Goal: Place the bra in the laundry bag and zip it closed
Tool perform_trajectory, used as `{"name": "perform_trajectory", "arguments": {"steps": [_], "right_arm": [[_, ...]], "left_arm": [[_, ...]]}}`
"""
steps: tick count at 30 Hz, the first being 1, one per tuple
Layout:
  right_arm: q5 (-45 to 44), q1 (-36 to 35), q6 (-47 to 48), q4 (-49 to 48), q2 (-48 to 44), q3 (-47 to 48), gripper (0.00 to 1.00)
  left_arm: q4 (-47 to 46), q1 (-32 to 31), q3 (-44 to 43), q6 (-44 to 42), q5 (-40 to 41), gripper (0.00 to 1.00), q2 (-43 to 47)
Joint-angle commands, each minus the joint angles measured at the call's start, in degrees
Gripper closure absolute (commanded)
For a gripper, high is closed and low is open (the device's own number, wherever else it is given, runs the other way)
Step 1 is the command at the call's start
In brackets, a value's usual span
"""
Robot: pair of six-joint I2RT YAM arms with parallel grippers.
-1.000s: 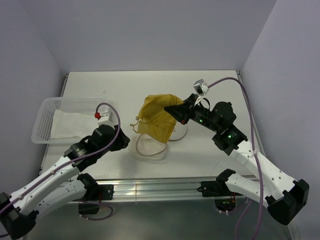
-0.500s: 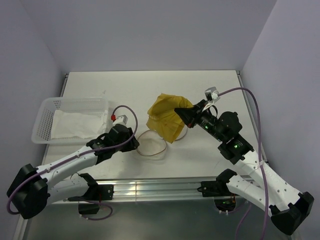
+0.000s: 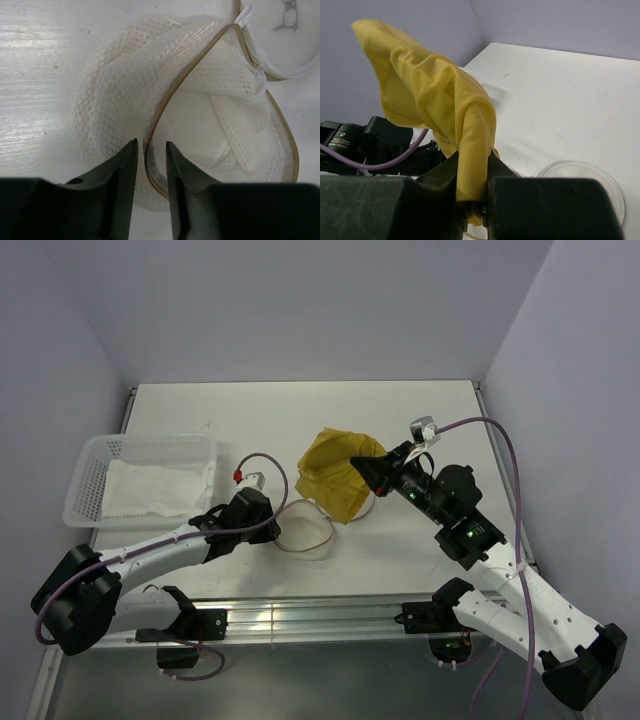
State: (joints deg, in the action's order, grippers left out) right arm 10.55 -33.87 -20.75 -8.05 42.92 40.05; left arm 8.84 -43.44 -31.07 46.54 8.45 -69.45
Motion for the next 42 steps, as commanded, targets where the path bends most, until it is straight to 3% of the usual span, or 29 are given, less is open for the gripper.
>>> {"name": "perform_trajectory", "arguments": {"steps": [1, 5, 12, 20, 31, 42], "right_arm": [[-0.44, 0.29, -0.6, -3.63, -1.08, -0.24, 1.0], [0.0, 0.47, -1.65, -5.29, -0.82, -0.85, 1.0], [1.41, 0.29, -4.91, -19.26, 2.43, -3.31, 1.0], [7.56, 0.21, -6.05, -26.21, 9.55, -7.17, 1.0], [6.51, -2.25, -10.01, -30.88, 12.8, -18.77, 1.0], [3.7, -10.68, -11.33, -31.15, 19.74, -20.72, 1.0]], "left_arm": [[-1.55, -0.77, -0.48, -1.81, 1.57, 0.65, -0.07], [-1.72, -1.03, -0.57, -1.72, 2.1, 1.0, 1.51], [-5.06, -1.38, -2.59, -2.77, -2.2, 1.0, 10.56], [-4.89, -1.3, -4.44, -3.92, -2.91, 1.0, 14.08], [-8.31, -1.29, -5.32, -4.53, -3.87, 1.0, 14.52], [-11.39, -1.21, -8.39, -5.06, -6.34, 1.0, 12.41]]}}
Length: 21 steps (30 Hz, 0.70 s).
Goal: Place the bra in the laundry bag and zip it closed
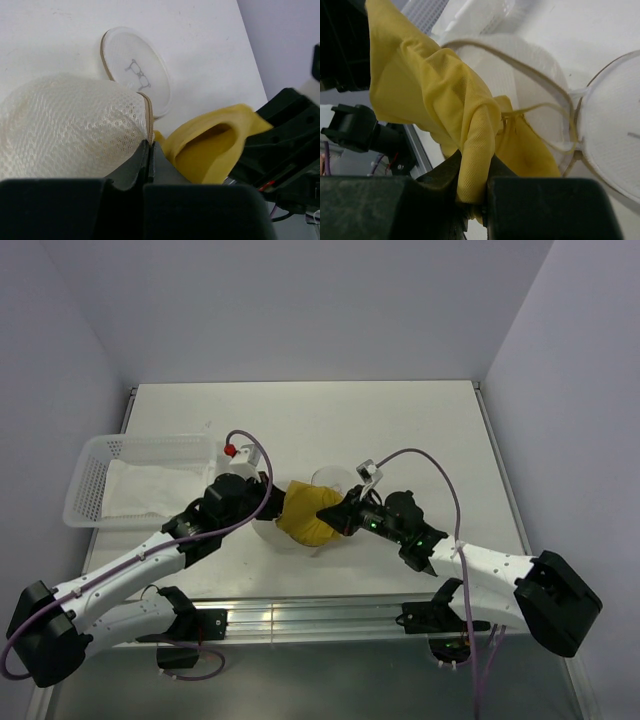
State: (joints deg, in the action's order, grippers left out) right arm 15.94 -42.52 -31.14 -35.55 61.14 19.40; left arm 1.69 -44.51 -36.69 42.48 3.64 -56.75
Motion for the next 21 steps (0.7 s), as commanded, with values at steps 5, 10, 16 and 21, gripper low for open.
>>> {"name": "perform_trajectory", "arguments": {"steps": [5, 10, 16, 21], "right_arm": [[-4.77, -3.0, -2.09, -1.02, 3.54, -0.5, 1.0], [-10.66, -3.0, -1.21, 8.63, 3.98, 2.65, 1.0], [-13.21, -3.09, -1.03, 13.91, 7.32, 6.26, 1.0], [-15.86, -3.0, 0.37, 17.44, 7.23, 8.2, 1.0]], "left_arm": [[-5.12, -0.14, -2.86, -0.91, -1.7, 1.0, -0.29], [-6.17, -0.14, -2.16, -0.64, -2.5, 1.0, -0.2], [-5.39, -0.05, -1.37, -0.82, -2.06, 1.0, 0.85], [-4.24, -0.05, -0.84, -1.08, -3.2, 1.0, 0.68]]}}
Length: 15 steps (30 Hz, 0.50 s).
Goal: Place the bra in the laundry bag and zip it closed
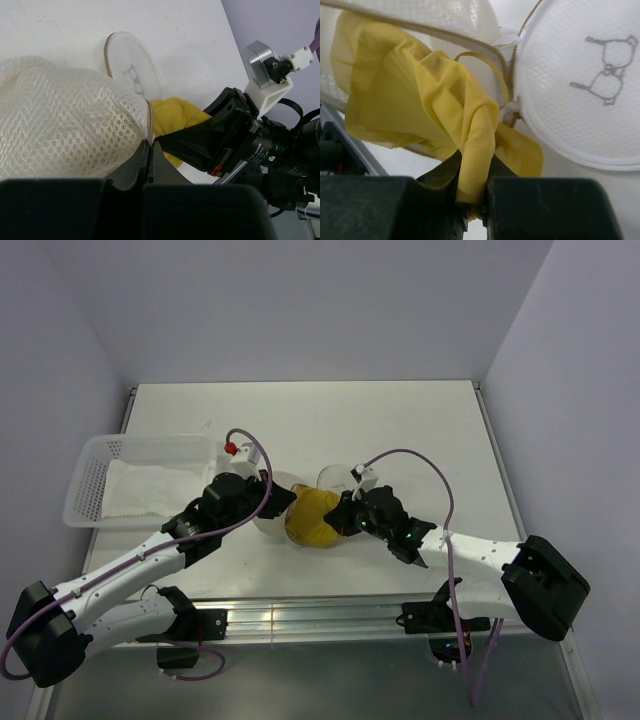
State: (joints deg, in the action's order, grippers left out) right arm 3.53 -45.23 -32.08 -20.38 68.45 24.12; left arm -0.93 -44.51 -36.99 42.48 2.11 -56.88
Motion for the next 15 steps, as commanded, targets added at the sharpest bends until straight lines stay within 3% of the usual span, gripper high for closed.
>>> {"name": "perform_trajectory", "arguments": {"steps": [1, 5, 10, 15], "right_arm": [[-5.1, -0.29, 1.4, 3.49, -0.24, 4.17, 1.0], [-6.87, -0.56, 2.72, 5.96, -1.56, 6.37, 1.0], [-9.59, -6.51, 5.53, 10.27, 0.55, 12.79, 1.0], [-9.86, -8.47, 3.34, 5.19, -1.72, 10.87, 1.0]], "left_arm": [[-1.53, -0.05, -0.54, -1.0, -1.67, 1.0, 0.63], [-0.65, -0.05, -0.89, -1.7, -2.81, 1.0, -0.86], [-2.94, -0.05, -3.86, -3.19, -4.57, 1.0, -4.81], [-8.91, -0.31, -3.44, -1.88, -9.66, 1.0, -9.03]]}}
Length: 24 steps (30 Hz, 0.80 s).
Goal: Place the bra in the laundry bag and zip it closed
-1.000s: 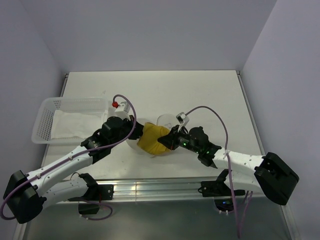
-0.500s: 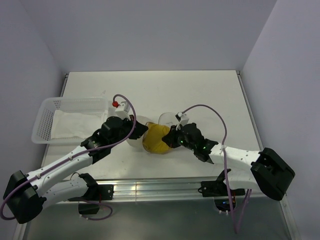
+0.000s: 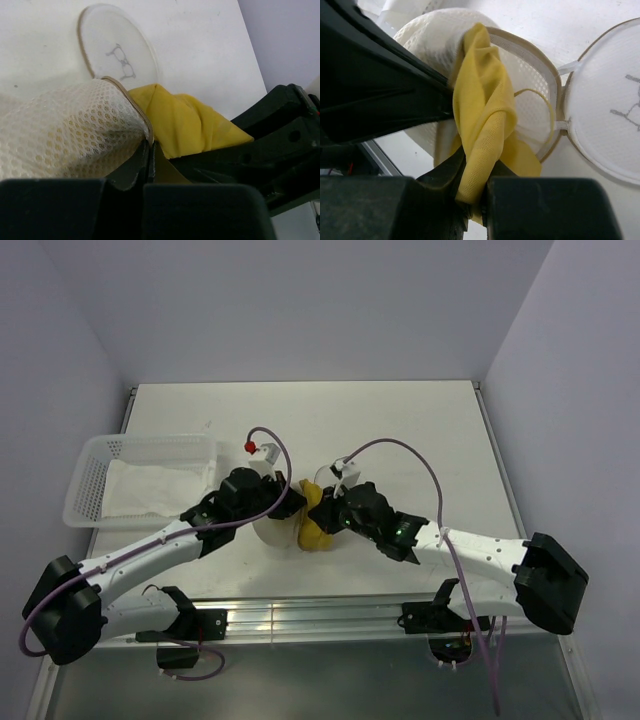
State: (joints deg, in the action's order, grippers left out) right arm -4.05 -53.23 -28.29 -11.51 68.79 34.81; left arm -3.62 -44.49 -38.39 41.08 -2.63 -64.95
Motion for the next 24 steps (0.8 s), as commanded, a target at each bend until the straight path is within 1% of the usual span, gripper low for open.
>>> {"name": "perform_trajectory", "arguments": {"steps": [1, 3, 5, 7, 9, 10, 14, 15, 17, 19, 21, 22, 23, 24], "right_arm": [[-2.27, -0.47, -1.14, -5.09, -2.96, -0.17, 1.0], [-0.87, -0.47, -1.5, -6.42, -4.63, -0.44, 1.0], [-0.69, -0.47, -2.73, -6.68, -4.02, -0.09, 1.0], [-0.87, -0.21, -4.91, -10.26, -1.48, -1.32, 1.0], [0.7, 1.55, -8.42, -13.79, 2.3, -2.64, 1.0], [1.76, 2.25, -9.75, -17.11, 3.53, -2.9, 1.0], [0.98, 2.96, -14.94, -20.57, 10.28, -2.73, 1.0], [0.28, 2.96, -17.3, -22.23, 11.0, -3.34, 1.0], [0.01, 2.96, -18.9, -23.21, 12.24, -4.04, 1.0], [-1.74, 2.87, -20.31, -25.21, 10.41, -5.62, 1.0], [-3.67, 2.78, -19.53, -25.76, 4.79, -8.43, 1.0], [-4.81, 2.87, -18.74, -25.24, 2.51, -9.14, 1.0], [-4.82, 2.87, -18.03, -24.8, -2.3, -10.45, 1.0], [-4.21, 2.87, -16.2, -22.7, -4.61, -10.81, 1.0]], "left_arm": [[-7.53, -0.42, -1.43, 0.22, -5.36, 1.0, -1.32], [-9.29, -0.68, -0.64, 1.54, -5.45, 1.0, -0.71], [-12.36, -0.86, 0.51, 2.25, -5.89, 1.0, 0.78], [-13.52, -1.21, 1.03, 2.86, -6.5, 1.0, 1.84], [-15.45, -1.3, 1.91, 3.3, -7.12, 1.0, 2.63], [-16.32, -1.39, 3.22, 3.57, -7.56, 1.0, 3.42], [-18.53, -1.3, 5.87, 4.18, -7.21, 1.0, 6.05], [-19.05, -1.39, 6.22, 4.36, -7.04, 1.0, 6.58], [-18.88, -1.3, 6.93, 4.45, -6.86, 1.0, 7.99], [-18.71, -1.21, 7.54, 4.71, -7.03, 1.0, 9.04], [-18.71, -1.21, 7.81, 4.62, -6.95, 1.0, 9.14], [-18.62, -1.21, 7.54, 4.36, -7.12, 1.0, 8.18], [-18.79, -1.3, 7.11, 4.19, -7.64, 1.0, 7.3], [-19.32, -1.21, 5.88, 3.84, -9.74, 1.0, 4.94]]}}
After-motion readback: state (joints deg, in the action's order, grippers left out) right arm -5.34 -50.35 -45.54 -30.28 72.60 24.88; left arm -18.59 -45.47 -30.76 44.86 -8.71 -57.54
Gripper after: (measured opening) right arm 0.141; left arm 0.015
